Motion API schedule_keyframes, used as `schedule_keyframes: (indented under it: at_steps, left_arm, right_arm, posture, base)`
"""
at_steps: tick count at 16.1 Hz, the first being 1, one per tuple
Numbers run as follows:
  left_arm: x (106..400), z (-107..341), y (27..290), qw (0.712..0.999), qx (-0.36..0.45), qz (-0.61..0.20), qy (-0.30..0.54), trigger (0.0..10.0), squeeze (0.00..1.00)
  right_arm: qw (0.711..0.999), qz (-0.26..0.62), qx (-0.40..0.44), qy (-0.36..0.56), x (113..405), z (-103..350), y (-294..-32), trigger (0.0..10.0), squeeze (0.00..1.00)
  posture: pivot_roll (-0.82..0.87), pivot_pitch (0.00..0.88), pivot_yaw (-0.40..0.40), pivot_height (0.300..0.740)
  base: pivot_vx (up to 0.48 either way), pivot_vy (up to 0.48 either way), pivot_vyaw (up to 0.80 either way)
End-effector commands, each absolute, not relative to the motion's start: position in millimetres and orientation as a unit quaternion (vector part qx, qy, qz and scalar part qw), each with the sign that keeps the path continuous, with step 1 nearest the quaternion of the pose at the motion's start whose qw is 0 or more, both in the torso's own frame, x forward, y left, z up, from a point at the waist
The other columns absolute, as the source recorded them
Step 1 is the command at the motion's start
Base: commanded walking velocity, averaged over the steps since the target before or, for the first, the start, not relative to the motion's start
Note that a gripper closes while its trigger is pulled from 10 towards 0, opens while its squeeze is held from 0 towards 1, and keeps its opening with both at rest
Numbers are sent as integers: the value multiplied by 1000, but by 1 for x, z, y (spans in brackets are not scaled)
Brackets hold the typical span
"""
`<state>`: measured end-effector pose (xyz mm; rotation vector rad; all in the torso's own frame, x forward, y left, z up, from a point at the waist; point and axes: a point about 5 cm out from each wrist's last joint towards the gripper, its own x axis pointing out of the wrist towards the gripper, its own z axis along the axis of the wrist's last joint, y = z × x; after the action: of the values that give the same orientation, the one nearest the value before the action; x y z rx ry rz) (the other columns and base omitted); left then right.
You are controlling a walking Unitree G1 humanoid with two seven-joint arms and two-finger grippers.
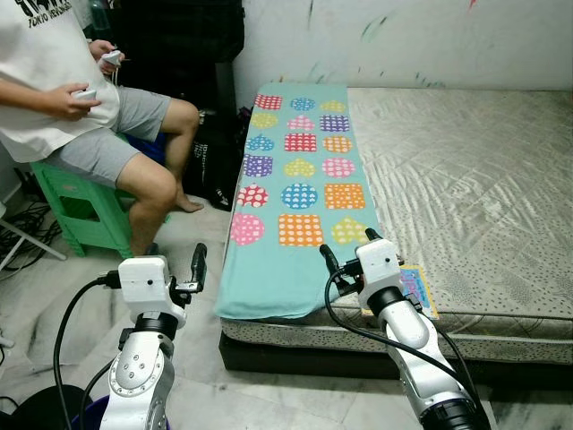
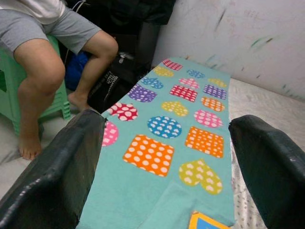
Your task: Clean up the room
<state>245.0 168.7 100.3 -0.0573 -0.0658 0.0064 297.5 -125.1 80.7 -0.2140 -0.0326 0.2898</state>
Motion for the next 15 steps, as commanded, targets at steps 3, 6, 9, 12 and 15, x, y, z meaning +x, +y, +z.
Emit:
schedule_keyframes:
  at_steps: [3,6,9,12,15]
  left_arm:
    - [244,101,168,999,-27,-3,-33,10000,0]
    - [244,101,169,999,-27,-4,-32,10000,0]
    - [243,100,168,999,-27,-4,-31,10000,0]
    - [243,100,168,999,-27,-6,-30,10000,0]
    - [243,100,168,999,-27,-6,-29,10000,0]
  right_arm:
    - [985,135,-106,-26,301,86,-126,10000,0]
    - [985,135,-105,-26,301,85,-126,10000,0]
    - [985,135,-106,-25,302,85,-126,10000,0]
    - [985,132,-109,-25,303,85,-129,10000,0]
    - [985,130,-110,-25,303,85,-129,10000,0]
  posture:
    - [-85,0,38,740]
    - [-84,0,35,740]
    - [-83,0,33,740]
    - [-85,0,34,740]
    - [-84,0,37,740]
  base:
    - [275,0,0]
    - [274,0,0]
    - [279,0,0]
    - [277,0,0]
    - [264,0,0]
